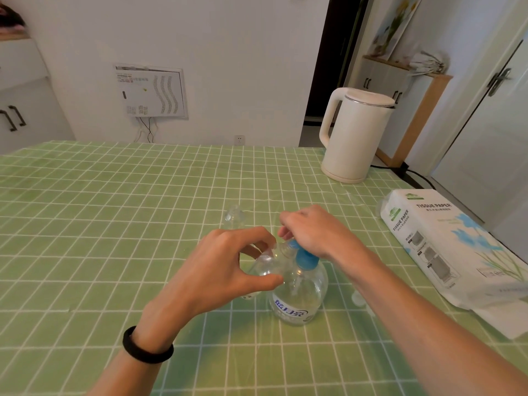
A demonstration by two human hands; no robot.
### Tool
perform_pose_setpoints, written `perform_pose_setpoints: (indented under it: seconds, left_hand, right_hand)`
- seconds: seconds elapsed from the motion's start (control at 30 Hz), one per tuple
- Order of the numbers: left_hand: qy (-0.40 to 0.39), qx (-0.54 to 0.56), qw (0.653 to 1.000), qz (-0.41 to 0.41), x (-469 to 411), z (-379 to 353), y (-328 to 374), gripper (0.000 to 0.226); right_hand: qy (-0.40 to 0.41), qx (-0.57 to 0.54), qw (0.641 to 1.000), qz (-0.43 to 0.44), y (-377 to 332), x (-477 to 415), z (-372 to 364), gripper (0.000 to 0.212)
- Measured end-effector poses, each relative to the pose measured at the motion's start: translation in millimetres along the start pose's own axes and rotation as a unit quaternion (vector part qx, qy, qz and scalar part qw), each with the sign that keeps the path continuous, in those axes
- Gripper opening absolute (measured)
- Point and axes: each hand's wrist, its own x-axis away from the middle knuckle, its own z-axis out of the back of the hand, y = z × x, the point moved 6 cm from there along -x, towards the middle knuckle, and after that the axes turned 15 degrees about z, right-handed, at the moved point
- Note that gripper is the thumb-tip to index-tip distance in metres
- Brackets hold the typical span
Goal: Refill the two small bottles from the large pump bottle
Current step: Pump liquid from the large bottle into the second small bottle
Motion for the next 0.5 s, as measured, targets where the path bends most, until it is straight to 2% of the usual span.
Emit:
perform_pose_setpoints:
  seconds: [0.3, 0.5]
  left_hand:
    - [-0.003, -0.011, 1.000, -0.009, 0, 0, 0, 0.036]
    - [0.002, 0.026, 1.000, -0.015, 0, 1, 0, 0.041]
  right_hand:
    - [-0.028, 0.018, 0.999, -0.006, -4, 3, -2, 0.051]
    - [-0.007, 0.020, 1.000, 0.000, -3, 0, 4, 0.052]
